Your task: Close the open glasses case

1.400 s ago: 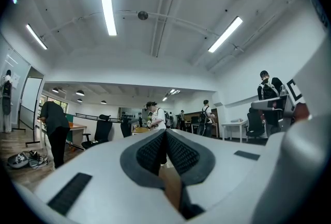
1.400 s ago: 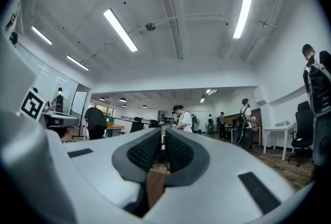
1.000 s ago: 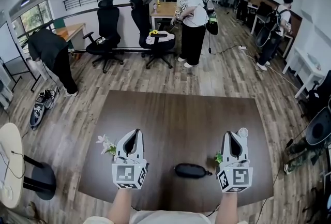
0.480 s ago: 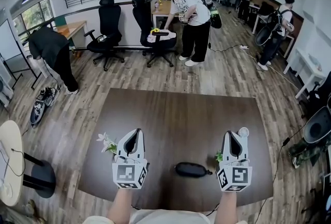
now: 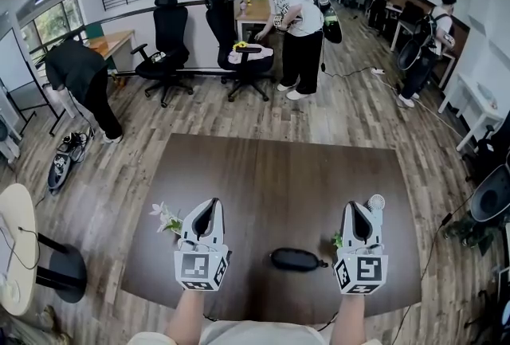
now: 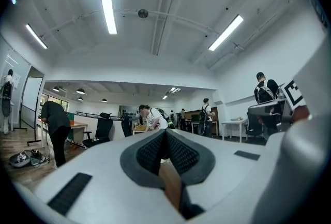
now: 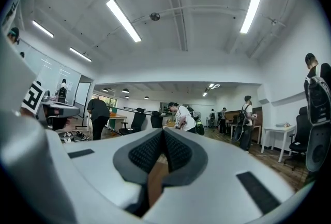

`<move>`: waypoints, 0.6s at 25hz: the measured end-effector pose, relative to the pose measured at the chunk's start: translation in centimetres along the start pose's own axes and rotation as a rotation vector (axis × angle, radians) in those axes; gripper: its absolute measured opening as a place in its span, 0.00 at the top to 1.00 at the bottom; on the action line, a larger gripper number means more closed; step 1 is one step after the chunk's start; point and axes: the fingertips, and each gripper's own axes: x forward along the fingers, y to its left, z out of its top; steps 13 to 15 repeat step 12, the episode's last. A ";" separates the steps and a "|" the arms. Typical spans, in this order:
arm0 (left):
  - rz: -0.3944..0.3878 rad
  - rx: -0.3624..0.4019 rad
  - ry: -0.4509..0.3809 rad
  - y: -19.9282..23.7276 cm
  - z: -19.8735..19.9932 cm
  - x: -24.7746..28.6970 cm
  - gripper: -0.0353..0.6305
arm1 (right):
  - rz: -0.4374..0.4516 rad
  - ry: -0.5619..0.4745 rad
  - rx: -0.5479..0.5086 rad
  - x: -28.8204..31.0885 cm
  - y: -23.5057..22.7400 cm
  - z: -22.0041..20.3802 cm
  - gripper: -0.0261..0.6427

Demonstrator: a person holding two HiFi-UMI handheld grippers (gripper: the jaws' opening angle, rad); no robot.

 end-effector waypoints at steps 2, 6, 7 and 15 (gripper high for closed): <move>0.002 -0.001 0.001 -0.1 0.1 -0.1 0.94 | 0.002 0.002 -0.002 -0.1 0.0 0.0 0.96; 0.002 -0.002 0.004 -0.2 0.0 0.1 0.94 | -0.001 0.006 -0.001 0.0 -0.2 -0.1 0.96; 0.003 -0.001 0.005 -0.2 0.0 0.1 0.94 | -0.001 0.007 0.002 0.1 -0.3 -0.2 0.96; 0.011 -0.001 0.010 -0.2 -0.1 0.2 0.94 | 0.007 0.016 0.008 0.3 -0.3 -0.5 0.96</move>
